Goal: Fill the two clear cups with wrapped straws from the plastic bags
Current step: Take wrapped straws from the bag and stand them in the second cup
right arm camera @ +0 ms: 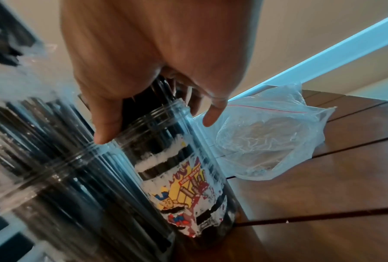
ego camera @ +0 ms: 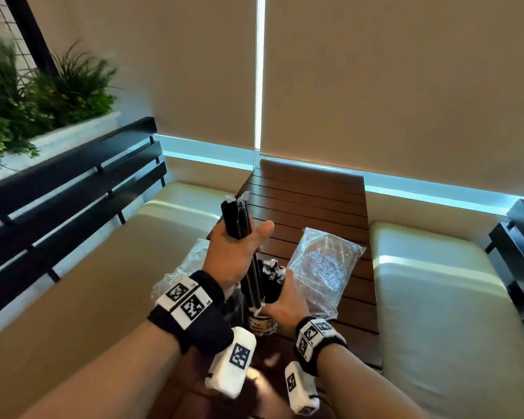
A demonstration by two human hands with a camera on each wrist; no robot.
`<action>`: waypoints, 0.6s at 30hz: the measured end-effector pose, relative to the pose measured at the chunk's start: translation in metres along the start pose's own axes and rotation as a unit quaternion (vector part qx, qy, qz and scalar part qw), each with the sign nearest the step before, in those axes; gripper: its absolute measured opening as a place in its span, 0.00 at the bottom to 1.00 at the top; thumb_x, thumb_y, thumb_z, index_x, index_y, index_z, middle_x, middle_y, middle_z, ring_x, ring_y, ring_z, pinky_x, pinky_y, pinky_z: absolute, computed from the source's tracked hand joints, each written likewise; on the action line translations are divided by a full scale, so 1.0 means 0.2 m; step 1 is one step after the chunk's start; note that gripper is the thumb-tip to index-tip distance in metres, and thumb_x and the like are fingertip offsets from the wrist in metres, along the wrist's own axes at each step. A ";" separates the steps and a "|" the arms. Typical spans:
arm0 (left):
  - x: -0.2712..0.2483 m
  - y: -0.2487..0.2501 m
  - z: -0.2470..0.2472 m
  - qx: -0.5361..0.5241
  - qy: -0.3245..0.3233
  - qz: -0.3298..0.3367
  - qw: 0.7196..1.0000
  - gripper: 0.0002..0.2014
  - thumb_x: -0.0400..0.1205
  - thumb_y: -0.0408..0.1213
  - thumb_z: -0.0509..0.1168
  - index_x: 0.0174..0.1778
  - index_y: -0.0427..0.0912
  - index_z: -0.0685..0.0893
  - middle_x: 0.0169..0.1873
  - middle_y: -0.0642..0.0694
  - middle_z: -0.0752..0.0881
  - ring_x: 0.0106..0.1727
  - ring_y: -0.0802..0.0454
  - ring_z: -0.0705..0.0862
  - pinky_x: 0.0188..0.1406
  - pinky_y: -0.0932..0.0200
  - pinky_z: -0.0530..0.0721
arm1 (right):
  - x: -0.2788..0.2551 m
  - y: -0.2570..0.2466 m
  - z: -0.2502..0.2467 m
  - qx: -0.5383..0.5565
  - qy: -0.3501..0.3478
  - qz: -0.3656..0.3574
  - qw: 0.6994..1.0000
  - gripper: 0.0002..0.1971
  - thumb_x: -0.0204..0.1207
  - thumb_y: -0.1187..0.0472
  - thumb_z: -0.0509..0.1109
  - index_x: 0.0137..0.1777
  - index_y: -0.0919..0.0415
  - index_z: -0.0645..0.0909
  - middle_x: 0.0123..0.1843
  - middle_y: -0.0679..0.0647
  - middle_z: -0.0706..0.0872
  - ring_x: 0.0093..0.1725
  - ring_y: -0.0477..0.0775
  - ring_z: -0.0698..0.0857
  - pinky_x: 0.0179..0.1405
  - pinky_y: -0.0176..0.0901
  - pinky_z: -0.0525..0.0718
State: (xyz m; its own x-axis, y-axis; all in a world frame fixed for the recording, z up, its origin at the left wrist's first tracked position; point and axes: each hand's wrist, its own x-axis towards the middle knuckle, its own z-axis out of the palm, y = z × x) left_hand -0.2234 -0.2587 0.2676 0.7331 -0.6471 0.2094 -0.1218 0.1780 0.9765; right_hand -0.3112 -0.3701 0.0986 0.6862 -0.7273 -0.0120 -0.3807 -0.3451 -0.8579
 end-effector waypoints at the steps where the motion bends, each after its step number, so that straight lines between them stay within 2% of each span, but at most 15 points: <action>1: 0.00 -0.01 0.01 -0.009 0.007 -0.012 1.000 0.19 0.76 0.44 0.76 0.37 0.34 0.76 0.26 0.45 0.78 0.31 0.52 0.81 0.41 0.53 0.81 | 0.01 0.00 0.01 -0.012 0.005 -0.010 1.000 0.42 0.48 0.31 0.83 0.61 0.42 0.69 0.53 0.41 0.82 0.54 0.43 0.84 0.57 0.50 0.86; 4: 0.03 -0.03 0.05 -0.056 0.028 -0.055 0.997 0.14 0.74 0.43 0.77 0.33 0.45 0.78 0.25 0.50 0.80 0.31 0.51 0.81 0.45 0.47 0.83 | 0.04 0.03 0.01 -0.063 0.011 -0.023 0.998 0.44 0.46 0.24 0.79 0.58 0.45 0.72 0.53 0.44 0.81 0.53 0.47 0.82 0.53 0.51 0.85; 6: 0.06 -0.06 0.08 -0.067 0.032 -0.072 0.995 0.14 0.74 0.43 0.78 0.29 0.51 0.79 0.24 0.52 0.80 0.31 0.51 0.80 0.47 0.42 0.83 | 0.06 0.06 0.01 -0.098 0.007 -0.016 0.995 0.47 0.46 0.25 0.79 0.62 0.49 0.71 0.55 0.46 0.79 0.55 0.49 0.80 0.54 0.50 0.83; 8: 0.09 -0.10 0.10 -0.055 0.027 -0.081 0.995 0.15 0.74 0.44 0.77 0.25 0.51 0.79 0.23 0.53 0.80 0.31 0.51 0.81 0.49 0.39 0.84 | 0.06 0.08 0.02 -0.130 0.011 -0.011 0.991 0.47 0.46 0.22 0.76 0.62 0.48 0.73 0.55 0.44 0.79 0.54 0.47 0.79 0.54 0.49 0.83; 11: 0.12 -0.16 0.12 -0.039 0.033 -0.091 0.994 0.15 0.74 0.45 0.78 0.28 0.49 0.78 0.22 0.52 0.79 0.29 0.52 0.81 0.46 0.42 0.83 | 0.06 0.12 0.06 -0.143 0.007 0.005 0.990 0.51 0.41 0.14 0.70 0.61 0.45 0.74 0.54 0.42 0.79 0.56 0.46 0.79 0.55 0.51 0.84; 13: 0.15 -0.17 0.13 -0.032 0.044 -0.094 0.994 0.15 0.74 0.45 0.78 0.31 0.47 0.78 0.22 0.53 0.79 0.29 0.53 0.81 0.46 0.44 0.82 | 0.08 0.18 0.11 -0.133 0.015 0.026 0.991 0.51 0.40 0.13 0.70 0.61 0.45 0.74 0.53 0.40 0.81 0.55 0.44 0.82 0.54 0.50 0.86; 16: 0.18 -0.16 0.14 -0.008 0.043 -0.074 0.996 0.15 0.75 0.44 0.76 0.29 0.48 0.78 0.20 0.54 0.79 0.30 0.52 0.81 0.50 0.41 0.84 | 0.12 0.28 0.16 -0.116 0.006 0.034 0.993 0.48 0.41 0.13 0.71 0.58 0.42 0.76 0.50 0.36 0.84 0.51 0.38 0.84 0.50 0.47 0.88; 18: 0.18 -0.15 0.14 0.006 0.046 -0.063 0.997 0.15 0.76 0.44 0.76 0.29 0.47 0.78 0.20 0.54 0.79 0.30 0.51 0.81 0.52 0.40 0.84 | 0.13 0.32 0.17 -0.107 -0.010 0.038 0.993 0.47 0.42 0.14 0.72 0.59 0.40 0.75 0.51 0.35 0.84 0.53 0.36 0.84 0.52 0.47 0.88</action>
State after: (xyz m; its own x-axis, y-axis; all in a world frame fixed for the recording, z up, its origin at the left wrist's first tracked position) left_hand -0.2120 -0.3091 0.2477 0.8016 -0.5926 0.0796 -0.0320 0.0905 0.9954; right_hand -0.2965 -0.3916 0.0259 0.6617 -0.7449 -0.0854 -0.5540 -0.4089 -0.7252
